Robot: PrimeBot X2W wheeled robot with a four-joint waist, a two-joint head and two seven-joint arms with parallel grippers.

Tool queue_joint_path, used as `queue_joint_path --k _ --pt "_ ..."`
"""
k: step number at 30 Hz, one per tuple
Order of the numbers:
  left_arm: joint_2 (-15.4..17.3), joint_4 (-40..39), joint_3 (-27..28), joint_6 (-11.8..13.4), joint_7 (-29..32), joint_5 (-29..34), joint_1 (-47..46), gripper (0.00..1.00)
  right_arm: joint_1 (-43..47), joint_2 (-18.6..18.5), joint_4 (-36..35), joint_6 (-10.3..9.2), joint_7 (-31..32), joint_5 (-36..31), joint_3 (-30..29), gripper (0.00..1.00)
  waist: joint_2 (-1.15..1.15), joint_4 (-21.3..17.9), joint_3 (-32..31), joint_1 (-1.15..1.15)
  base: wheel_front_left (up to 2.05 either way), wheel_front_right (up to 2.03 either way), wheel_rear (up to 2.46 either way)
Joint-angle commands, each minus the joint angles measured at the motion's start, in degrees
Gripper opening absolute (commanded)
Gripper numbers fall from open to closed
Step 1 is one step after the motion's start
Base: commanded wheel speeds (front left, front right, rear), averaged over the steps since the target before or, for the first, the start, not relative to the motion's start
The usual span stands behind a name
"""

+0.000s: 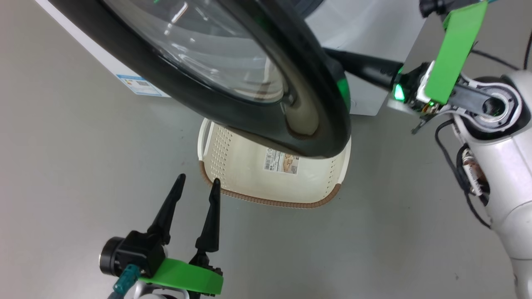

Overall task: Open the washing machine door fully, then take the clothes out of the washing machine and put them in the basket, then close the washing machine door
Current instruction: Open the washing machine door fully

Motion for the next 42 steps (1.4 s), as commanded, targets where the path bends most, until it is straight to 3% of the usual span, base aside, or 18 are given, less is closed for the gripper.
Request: queue_joint_path --k 1,12,14,16,17,18,19,33,42 --pt "0.8 -1.2 2.1 -0.3 -0.5 0.6 0.8 1.0 1.2 1.4 -2.0 0.3 0.4 -0.6 0.5 0.0 0.0 -0.2 -0.5 0.0 0.0 0.0 0.0" --pt "0.8 -1.3 2.3 -0.7 -0.5 0.9 1.6 1.0 2.9 2.6 -1.0 0.3 -1.0 -3.2 -0.9 0.0 0.0 -0.4 -1.7 0.0 0.0 0.0 0.0" --pt "0.8 -1.4 2.4 -1.2 -0.5 0.7 1.7 1.0 2.9 2.3 -0.7 0.3 -2.0 -4.1 -1.4 0.3 0.0 -0.4 -1.8 0.0 0.0 0.0 0.0" --pt "0.8 -1.3 2.5 -1.4 -0.5 0.7 1.7 1.0 3.2 2.1 0.0 0.3 -2.6 -4.7 -1.6 0.36 0.0 -0.5 -1.9 0.0 0.0 0.0 0.0" --pt "0.8 -1.2 2.7 -1.5 -0.5 0.7 1.7 1.0 3.3 2.0 0.2 0.3 -3.1 -5.0 -1.8 0.53 0.0 -0.6 -2.1 0.0 0.0 0.0 0.0" --pt "0.8 -1.2 2.8 -1.6 -0.5 0.6 1.8 1.0 3.6 1.8 0.3 0.3 -3.8 -5.3 -2.1 0.95 0.0 -0.6 -2.2 0.0 0.0 0.0 0.0" --pt "0.8 -1.0 3.2 -1.8 -0.5 0.4 2.0 1.0 4.6 1.5 0.4 0.3 -4.6 -5.6 -2.5 1.0 0.0 -0.8 -2.7 0.0 0.0 0.0 0.0" --pt "0.8 -0.2 7.0 -3.6 -0.5 1.8 4.8 1.0 20.7 -2.5 -2.4 0.3 -12.3 -7.3 -4.4 1.0 0.0 -4.7 -7.0 0.0 0.0 0.0 0.0" --pt "0.8 -0.1 8.7 -3.6 -0.5 2.2 6.8 1.0 31.5 -2.7 -5.8 0.3 -17.6 -6.4 -6.0 1.0 0.0 -7.4 -9.0 0.0 0.0 0.0 0.0"
